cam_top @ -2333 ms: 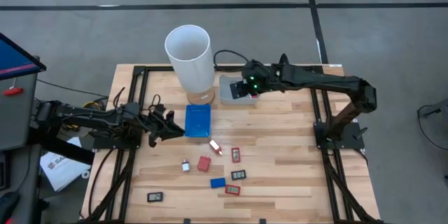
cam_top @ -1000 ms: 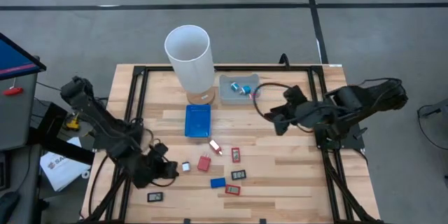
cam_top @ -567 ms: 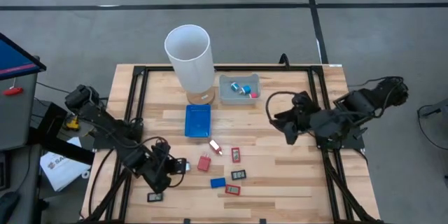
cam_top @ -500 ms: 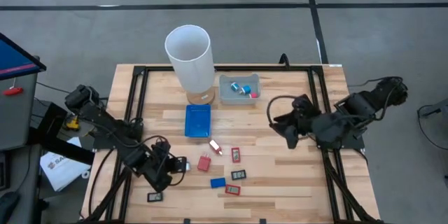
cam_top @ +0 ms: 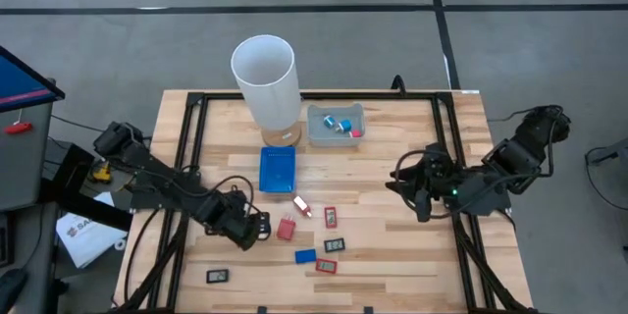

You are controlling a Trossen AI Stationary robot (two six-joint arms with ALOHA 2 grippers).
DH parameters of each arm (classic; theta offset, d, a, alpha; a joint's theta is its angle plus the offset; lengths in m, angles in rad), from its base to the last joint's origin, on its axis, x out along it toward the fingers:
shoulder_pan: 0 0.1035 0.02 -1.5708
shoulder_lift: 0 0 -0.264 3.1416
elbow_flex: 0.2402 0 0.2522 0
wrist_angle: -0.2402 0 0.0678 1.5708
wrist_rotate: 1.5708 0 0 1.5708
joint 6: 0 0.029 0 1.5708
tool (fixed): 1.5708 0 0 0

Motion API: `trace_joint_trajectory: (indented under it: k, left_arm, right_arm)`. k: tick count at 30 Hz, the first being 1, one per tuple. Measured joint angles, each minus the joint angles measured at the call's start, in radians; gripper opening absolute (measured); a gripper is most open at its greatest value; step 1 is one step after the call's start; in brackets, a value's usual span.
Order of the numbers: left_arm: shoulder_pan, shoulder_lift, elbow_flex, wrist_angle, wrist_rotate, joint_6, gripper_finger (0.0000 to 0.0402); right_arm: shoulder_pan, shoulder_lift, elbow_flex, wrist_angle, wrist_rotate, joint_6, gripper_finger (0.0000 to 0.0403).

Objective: Pick & Place Office items
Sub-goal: Put the white charger adapter into the gray bin

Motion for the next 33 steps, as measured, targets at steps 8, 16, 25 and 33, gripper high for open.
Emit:
trace_joint_trajectory:
  k: [8,16,25,33]
  left_arm:
    - [0.037,0.085,-0.025,0.115,0.027,0.028,0.0226]
    - [0.031,0.128,-0.025,0.117,0.035,0.015,0.0206]
    - [0.032,0.168,-0.025,0.141,0.024,0.011,0.02]
    - [0.04,0.208,-0.025,0.194,0.023,0.01,0.02]
  right_arm:
    - [0.021,0.0,0.0,0.0,0.012,0.005,0.0162]
    - [0.03,-0.006,0.0,0.005,0.013,0.012,0.0162]
    - [0.03,-0.005,0.0,0.008,0.013,0.015,0.0162]
    - [0.03,-0.005,0.0,0.011,0.012,0.015,0.0162]
